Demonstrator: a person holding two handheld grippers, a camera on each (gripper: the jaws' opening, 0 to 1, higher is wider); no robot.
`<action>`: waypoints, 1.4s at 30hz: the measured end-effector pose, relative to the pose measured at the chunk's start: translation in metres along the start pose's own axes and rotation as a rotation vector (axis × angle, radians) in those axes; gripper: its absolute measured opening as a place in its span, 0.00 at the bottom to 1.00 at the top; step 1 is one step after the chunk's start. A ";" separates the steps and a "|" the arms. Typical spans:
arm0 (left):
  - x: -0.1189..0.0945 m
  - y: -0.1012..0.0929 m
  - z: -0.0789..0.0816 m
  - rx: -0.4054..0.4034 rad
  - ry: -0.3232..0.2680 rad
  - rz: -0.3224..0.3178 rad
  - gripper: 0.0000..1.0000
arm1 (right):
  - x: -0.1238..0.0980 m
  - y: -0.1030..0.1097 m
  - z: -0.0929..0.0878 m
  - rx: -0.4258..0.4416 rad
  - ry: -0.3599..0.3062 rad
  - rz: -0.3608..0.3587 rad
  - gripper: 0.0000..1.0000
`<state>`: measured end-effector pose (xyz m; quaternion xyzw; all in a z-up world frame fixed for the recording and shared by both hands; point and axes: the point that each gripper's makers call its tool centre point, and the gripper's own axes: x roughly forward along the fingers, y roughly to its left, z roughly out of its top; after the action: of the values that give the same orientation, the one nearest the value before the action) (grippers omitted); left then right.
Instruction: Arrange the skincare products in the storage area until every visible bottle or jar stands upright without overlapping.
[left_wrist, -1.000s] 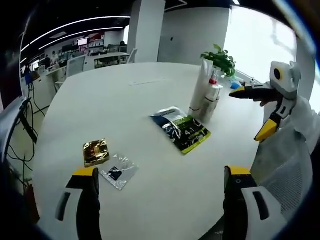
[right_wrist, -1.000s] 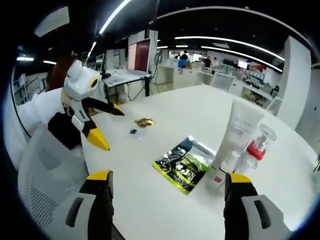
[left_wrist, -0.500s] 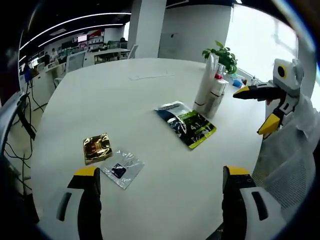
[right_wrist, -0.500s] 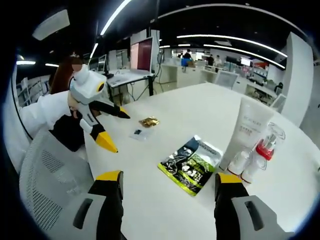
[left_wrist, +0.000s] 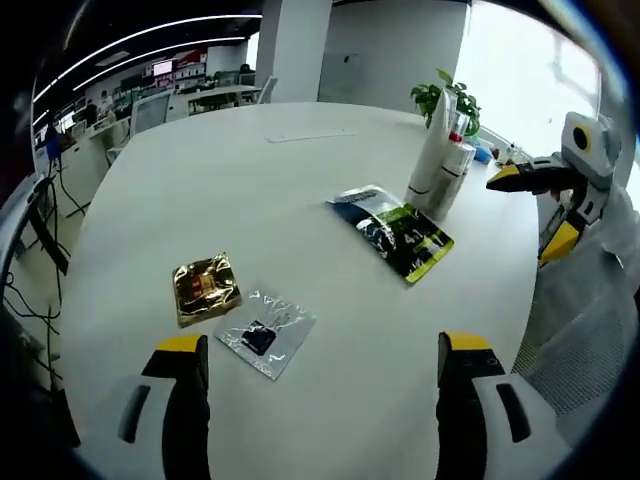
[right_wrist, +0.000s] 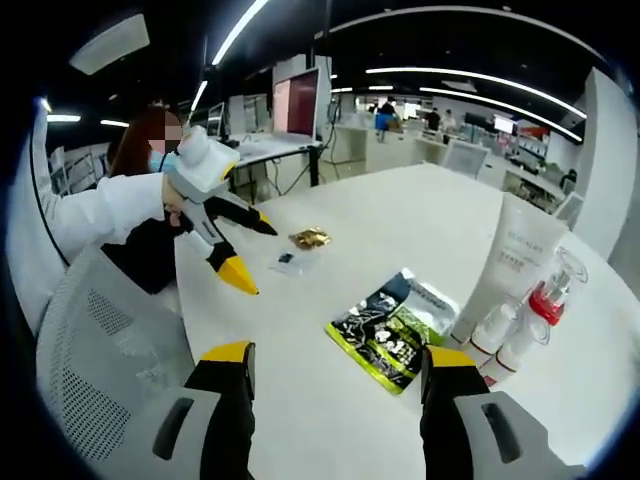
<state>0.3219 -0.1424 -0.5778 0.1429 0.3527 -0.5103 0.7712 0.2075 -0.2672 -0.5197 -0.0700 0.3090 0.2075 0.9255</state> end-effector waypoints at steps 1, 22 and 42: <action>0.001 0.001 0.000 0.000 0.001 0.000 0.88 | 0.000 0.000 0.000 -0.001 -0.001 -0.001 0.68; 0.023 0.023 -0.012 0.029 0.047 -0.014 0.83 | 0.002 0.000 -0.004 0.039 -0.001 0.006 0.65; 0.025 0.033 -0.016 0.159 0.090 -0.039 0.61 | 0.006 -0.002 -0.003 0.051 0.007 0.007 0.61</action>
<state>0.3504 -0.1355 -0.6108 0.2196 0.3480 -0.5449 0.7306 0.2104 -0.2677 -0.5256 -0.0464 0.3178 0.2024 0.9252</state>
